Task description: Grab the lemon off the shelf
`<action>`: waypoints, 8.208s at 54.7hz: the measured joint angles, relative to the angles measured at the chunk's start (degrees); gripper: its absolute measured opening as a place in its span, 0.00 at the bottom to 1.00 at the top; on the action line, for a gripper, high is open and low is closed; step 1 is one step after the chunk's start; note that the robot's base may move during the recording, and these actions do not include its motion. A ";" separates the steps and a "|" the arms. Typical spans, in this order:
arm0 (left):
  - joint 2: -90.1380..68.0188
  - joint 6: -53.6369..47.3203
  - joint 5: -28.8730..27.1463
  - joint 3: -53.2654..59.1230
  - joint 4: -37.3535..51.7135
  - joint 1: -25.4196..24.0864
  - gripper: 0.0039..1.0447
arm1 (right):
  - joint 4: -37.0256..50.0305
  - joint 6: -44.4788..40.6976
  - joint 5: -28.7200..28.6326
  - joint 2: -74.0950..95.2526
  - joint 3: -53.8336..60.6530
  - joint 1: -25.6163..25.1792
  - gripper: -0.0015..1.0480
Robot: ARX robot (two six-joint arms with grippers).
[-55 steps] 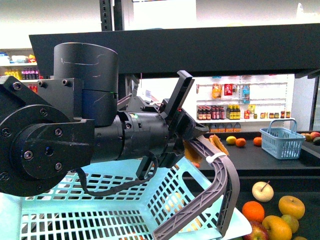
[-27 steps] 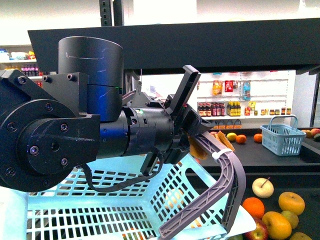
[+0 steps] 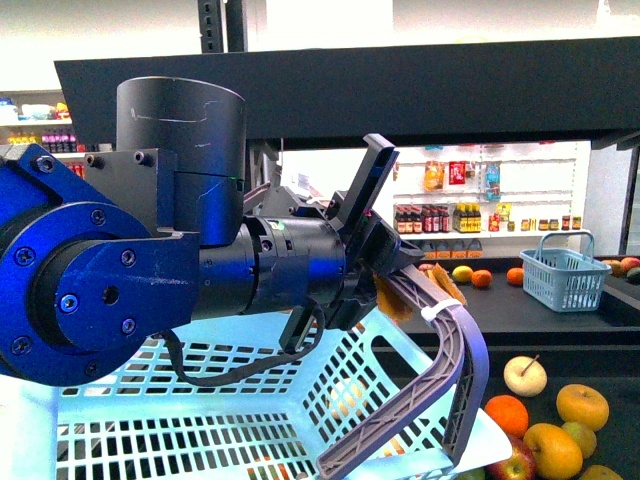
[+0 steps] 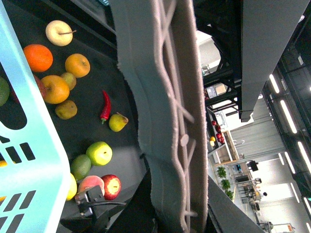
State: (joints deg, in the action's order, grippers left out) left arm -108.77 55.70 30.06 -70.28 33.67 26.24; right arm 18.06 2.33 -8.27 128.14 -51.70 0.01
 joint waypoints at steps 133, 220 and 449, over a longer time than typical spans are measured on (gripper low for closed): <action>0.00 0.04 0.09 0.00 0.00 0.00 0.10 | 15.91 -21.51 3.19 23.10 -19.10 1.60 0.63; 0.00 0.04 0.17 0.00 0.00 -0.02 0.10 | 4.02 16.35 -6.67 -23.34 -9.29 9.49 0.63; -0.11 0.39 0.07 -0.07 -0.07 -0.02 0.10 | -3.58 12.15 -2.03 -18.16 -15.13 -1.62 0.48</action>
State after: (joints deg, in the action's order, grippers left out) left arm -108.88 56.10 30.13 -70.35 33.61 26.22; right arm 14.48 14.48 -10.31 109.97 -66.83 -1.61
